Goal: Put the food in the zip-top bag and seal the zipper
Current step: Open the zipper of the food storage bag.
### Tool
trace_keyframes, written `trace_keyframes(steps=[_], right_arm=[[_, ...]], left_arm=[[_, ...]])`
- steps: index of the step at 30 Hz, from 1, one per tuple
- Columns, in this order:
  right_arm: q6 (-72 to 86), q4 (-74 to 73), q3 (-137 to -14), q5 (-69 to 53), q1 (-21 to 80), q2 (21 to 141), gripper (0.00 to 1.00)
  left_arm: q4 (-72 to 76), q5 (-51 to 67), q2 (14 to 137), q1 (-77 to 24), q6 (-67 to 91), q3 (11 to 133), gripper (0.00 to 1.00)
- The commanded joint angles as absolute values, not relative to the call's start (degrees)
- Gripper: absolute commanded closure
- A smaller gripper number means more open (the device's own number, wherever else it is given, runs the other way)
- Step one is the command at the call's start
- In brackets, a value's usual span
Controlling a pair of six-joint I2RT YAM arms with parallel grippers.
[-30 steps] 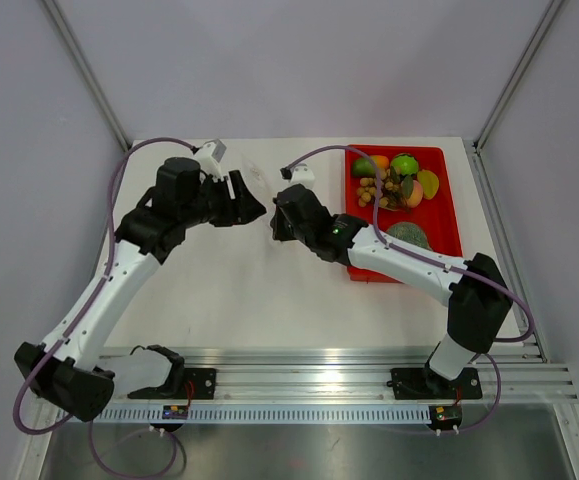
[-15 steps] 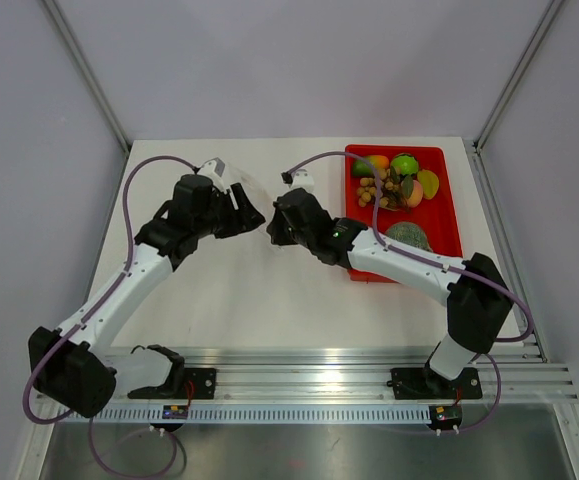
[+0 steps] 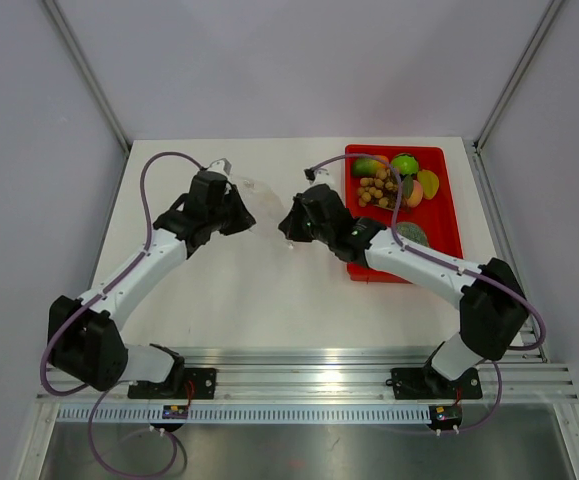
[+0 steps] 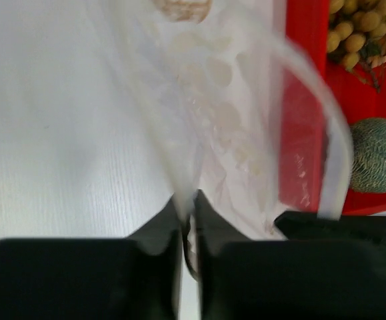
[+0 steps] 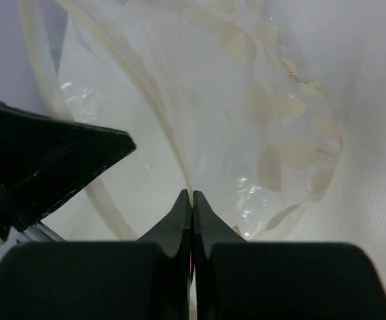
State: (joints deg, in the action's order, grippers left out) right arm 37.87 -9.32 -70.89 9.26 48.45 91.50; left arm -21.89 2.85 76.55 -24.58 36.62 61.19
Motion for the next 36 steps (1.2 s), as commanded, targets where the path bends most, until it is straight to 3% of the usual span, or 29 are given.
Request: trace_keyframes(steps=[1, 8, 13, 20, 24, 27, 30, 33, 34, 36], right_arm=[[44.11, -2.12, -66.98, 0.3, 42.73, 87.45, 1.0], [55.27, 9.66, -61.96, -11.24, 38.5, 86.04, 1.0], [59.41, 16.08, -61.0, -15.91, 38.58, 87.19, 0.99], [50.48, 8.28, -60.73, -10.99, 38.58, 89.03, 0.73], [44.66, 2.38, -62.84, -10.55, 38.58, 90.44, 0.49], [42.19, 0.27, -63.28, -8.1, 38.58, 89.56, 0.43], [40.17, -4.56, -65.65, -6.69, 38.67, 90.52, 0.45], [39.2, -6.68, -66.8, -5.89, 38.67, 91.84, 0.56], [39.29, -6.42, -66.71, -5.63, 38.67, 92.11, 0.73], [39.64, -6.85, -65.75, -3.53, 38.58, 92.63, 0.9]], left_arm=[[-27.73, 0.26, 77.25, -24.7, 32.09, 70.01, 1.0], [-52.01, 0.61, 85.4, -25.05, 18.92, 97.84, 1.0], [-59.41, 0.26, 89.47, -27.33, 15.74, 104.94, 1.0], [-59.68, 4.56, 93.16, -29.44, 10.56, 99.23, 1.0], [-58.28, 6.06, 93.6, -30.59, 8.35, 96.95, 1.0], [-58.62, 6.15, 94.74, -30.59, 8.26, 97.56, 1.0], [-58.01, 7.03, 95.45, -30.76, 8.61, 98.26, 1.0], [-57.83, 7.47, 95.8, -31.11, 9.23, 99.14, 1.0], [-58.01, 7.47, 95.71, -31.29, 9.32, 99.31, 1.0], [-58.79, 6.68, 95.71, -31.29, 9.4, 100.28, 1.0]])
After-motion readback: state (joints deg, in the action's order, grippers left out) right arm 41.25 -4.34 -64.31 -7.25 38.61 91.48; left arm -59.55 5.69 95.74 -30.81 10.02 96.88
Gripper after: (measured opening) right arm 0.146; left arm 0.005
